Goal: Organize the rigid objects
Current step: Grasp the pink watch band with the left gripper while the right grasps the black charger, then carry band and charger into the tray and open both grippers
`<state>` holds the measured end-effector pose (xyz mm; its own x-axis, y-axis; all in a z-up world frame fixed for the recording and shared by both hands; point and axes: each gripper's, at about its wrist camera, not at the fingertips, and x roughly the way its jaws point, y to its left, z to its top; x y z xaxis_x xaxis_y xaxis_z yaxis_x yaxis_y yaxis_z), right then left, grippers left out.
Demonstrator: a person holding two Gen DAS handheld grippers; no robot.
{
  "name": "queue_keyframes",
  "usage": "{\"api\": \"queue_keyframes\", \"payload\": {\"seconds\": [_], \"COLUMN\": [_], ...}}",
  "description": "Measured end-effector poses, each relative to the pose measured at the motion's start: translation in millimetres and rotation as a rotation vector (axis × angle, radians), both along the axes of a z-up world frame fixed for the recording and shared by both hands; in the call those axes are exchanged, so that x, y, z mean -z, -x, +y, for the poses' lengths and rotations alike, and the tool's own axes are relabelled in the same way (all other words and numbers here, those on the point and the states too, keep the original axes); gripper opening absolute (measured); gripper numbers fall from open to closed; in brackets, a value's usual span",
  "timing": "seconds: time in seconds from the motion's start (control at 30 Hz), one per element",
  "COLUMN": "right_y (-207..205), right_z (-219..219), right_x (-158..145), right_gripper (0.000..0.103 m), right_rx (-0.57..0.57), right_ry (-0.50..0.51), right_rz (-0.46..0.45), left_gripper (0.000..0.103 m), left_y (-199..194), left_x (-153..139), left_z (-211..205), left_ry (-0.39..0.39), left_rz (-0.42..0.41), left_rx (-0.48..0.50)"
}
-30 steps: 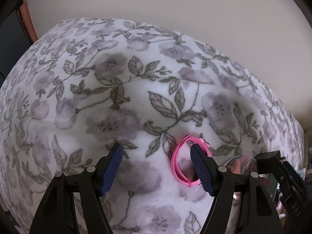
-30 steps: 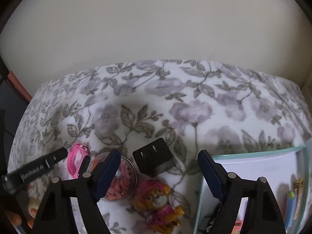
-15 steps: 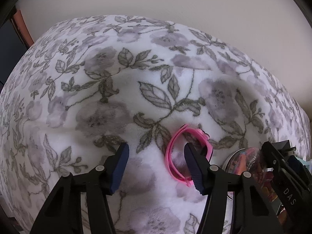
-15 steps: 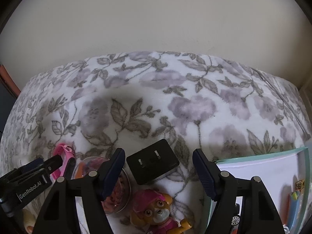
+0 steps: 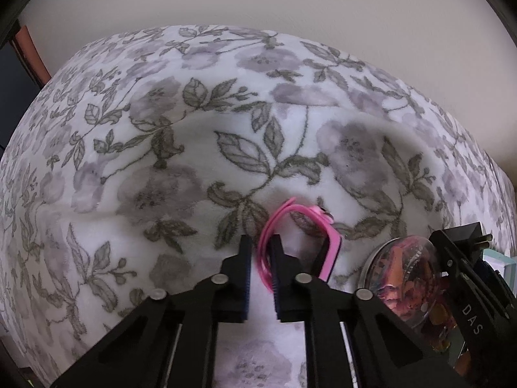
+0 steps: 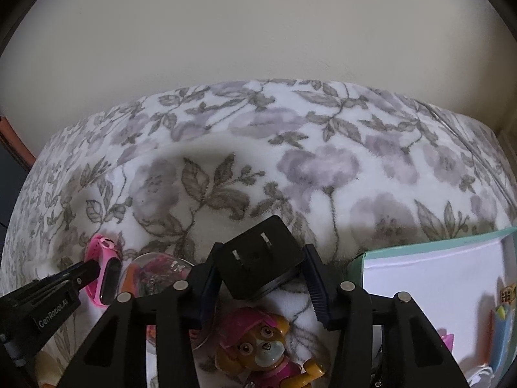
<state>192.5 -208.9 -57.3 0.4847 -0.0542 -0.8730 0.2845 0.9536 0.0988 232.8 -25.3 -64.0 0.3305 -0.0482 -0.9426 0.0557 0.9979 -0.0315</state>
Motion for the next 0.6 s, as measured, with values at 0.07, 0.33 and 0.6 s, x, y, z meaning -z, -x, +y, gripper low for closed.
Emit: {"api": "queue_keyframes", "payload": {"seconds": [0.07,0.33,0.6], "right_y": [3,17,41], "right_z": [1,-12,-30], "right_x": [-2,-13,-47], "right_gripper": [0.05,0.05,0.05], "right_rx": [-0.003,0.022,0.022], "right_ry": [0.001,-0.056,-0.087], "right_rz": [-0.013,-0.077,-0.181], "left_gripper": [0.008,0.008,0.008], "left_y": [0,1,9], "left_x": [-3,-25,-72], "left_z": [0,4,0], "left_ry": [0.006,0.022,0.075], "left_rz": [-0.006,-0.059,-0.166], "left_rx": [0.0,-0.015,-0.015]}}
